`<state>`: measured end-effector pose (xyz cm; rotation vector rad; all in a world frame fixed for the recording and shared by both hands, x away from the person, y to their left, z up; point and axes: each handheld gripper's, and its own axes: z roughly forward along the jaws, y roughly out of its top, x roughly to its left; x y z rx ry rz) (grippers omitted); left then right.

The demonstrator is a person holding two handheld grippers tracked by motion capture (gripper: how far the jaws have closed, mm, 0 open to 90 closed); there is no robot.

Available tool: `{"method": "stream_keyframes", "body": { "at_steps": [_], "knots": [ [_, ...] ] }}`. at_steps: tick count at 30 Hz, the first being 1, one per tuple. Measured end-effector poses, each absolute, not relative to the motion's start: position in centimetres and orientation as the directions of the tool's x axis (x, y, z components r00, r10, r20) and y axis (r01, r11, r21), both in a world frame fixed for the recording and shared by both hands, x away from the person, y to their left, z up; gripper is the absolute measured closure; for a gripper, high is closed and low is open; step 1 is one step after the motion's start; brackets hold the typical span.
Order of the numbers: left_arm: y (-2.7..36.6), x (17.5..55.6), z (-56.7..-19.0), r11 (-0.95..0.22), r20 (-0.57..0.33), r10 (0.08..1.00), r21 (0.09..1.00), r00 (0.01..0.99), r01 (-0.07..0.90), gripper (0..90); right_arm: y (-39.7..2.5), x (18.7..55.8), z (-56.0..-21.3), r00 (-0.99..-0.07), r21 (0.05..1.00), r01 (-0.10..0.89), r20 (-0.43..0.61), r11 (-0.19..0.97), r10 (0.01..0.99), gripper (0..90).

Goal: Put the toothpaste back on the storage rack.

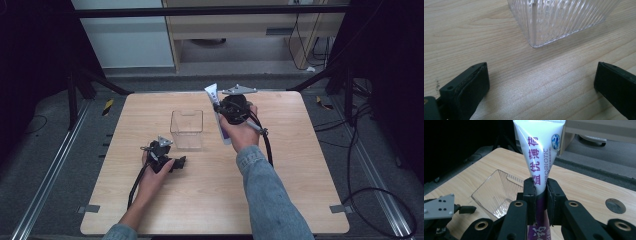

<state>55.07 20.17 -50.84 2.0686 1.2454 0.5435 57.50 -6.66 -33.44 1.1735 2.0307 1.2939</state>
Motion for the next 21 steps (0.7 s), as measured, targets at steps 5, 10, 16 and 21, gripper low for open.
{"method": "stream_keyframes", "body": {
  "at_steps": [5,10,16,21],
  "knots": [
    [20.2,55.1,-50.8,-0.334,0.017,0.887,0.714,0.462,0.615,0.0,-5.8,58.3,-33.1,-0.544,0.897,0.398,0.065,0.19,0.836,79.3],
    [20.2,55.1,-50.8,-0.334,0.017,0.887,0.714,0.461,0.615,0.0,-5.2,58.6,-32.7,-0.546,0.905,0.382,0.057,0.187,0.836,79.4],
    [20.2,55.1,-50.8,-0.334,0.017,0.887,0.714,0.461,0.615,0.0,-4.3,59.4,-31.2,-0.547,0.921,0.355,0.068,0.158,0.834,79.3],
    [20.2,55.1,-50.8,-0.333,0.018,0.887,0.715,0.461,0.615,0.0,-3.6,59.8,-30.5,-0.542,0.928,0.337,0.053,0.16,0.839,79.3]
  ]
}}
